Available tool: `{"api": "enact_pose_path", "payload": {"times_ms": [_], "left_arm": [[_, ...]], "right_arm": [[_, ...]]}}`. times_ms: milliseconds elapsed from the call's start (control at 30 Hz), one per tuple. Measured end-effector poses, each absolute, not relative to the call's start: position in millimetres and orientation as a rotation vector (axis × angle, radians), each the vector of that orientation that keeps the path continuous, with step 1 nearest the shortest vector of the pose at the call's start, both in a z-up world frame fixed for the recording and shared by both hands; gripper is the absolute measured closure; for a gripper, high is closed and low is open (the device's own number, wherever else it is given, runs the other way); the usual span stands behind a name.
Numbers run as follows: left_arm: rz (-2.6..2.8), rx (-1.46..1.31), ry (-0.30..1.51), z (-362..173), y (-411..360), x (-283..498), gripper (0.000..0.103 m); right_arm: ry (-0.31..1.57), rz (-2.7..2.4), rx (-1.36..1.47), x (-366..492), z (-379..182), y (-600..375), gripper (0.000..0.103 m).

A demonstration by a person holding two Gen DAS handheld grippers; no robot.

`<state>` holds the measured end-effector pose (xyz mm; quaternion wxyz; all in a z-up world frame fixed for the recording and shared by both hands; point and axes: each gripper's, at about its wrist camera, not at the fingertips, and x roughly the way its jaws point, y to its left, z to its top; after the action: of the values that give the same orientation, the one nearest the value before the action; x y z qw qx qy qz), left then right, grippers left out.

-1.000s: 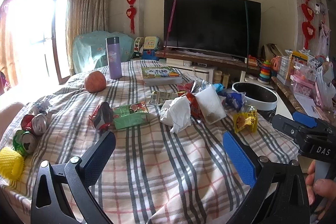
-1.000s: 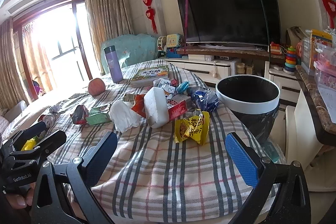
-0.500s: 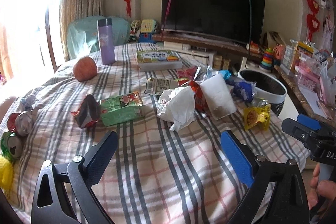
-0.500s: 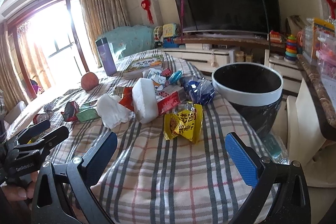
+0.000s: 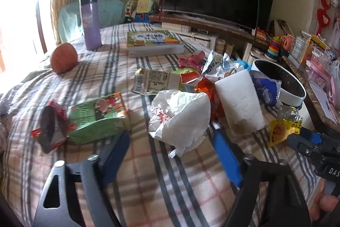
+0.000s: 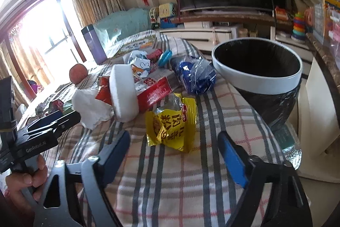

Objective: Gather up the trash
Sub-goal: 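Grasp the yellow snack bag with the right gripper while the left grasps the white tissue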

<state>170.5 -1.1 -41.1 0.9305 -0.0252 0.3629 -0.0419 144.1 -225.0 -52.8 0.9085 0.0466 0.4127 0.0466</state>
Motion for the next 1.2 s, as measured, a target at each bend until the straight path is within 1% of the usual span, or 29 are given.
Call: {"api": "enact_pose_path", "payload": {"times_ms": [33,67,133,167,233,300,367,433,733,1000,1200], "left_arm": [[-0.097,-0.058,0.755,-43,-1,175,0.039],[-0.111,-0.068,0.771,-46,-1,180,0.042],[-0.132,-0.085,0.797,-50,1,187,0.059],[-0.143,-0.096,0.807,-52,2,190,0.065],[-0.171,-0.115,0.808,-52,6,194,0.068],[-0.187,-0.112,0.795,-51,6,192,0.07],[-0.197,-0.103,0.779,-49,5,188,0.071],[-0.2,-0.097,0.77,-47,4,182,0.072],[-0.204,-0.118,0.734,-33,4,148,0.073],[-0.225,-0.122,0.703,-18,-2,125,0.073],[-0.283,-0.104,0.694,-5,-18,123,0.073]], "right_arm": [[0.863,0.101,0.112,146,-55,-224,0.027],[0.872,0.102,0.113,148,-58,-225,0.029],[0.891,0.105,0.121,153,-63,-226,0.04],[0.898,0.105,0.121,154,-65,-227,0.044],[0.912,0.108,0.126,156,-69,-228,0.065],[0.913,0.122,0.142,156,-69,-229,0.066],[0.908,0.136,0.148,155,-68,-228,0.069],[0.903,0.151,0.154,153,-66,-227,0.078],[0.876,0.158,0.159,145,-54,-232,0.082],[0.844,0.154,0.189,141,-45,-237,0.082],[0.827,0.147,0.209,136,-41,-243,0.082]]}}
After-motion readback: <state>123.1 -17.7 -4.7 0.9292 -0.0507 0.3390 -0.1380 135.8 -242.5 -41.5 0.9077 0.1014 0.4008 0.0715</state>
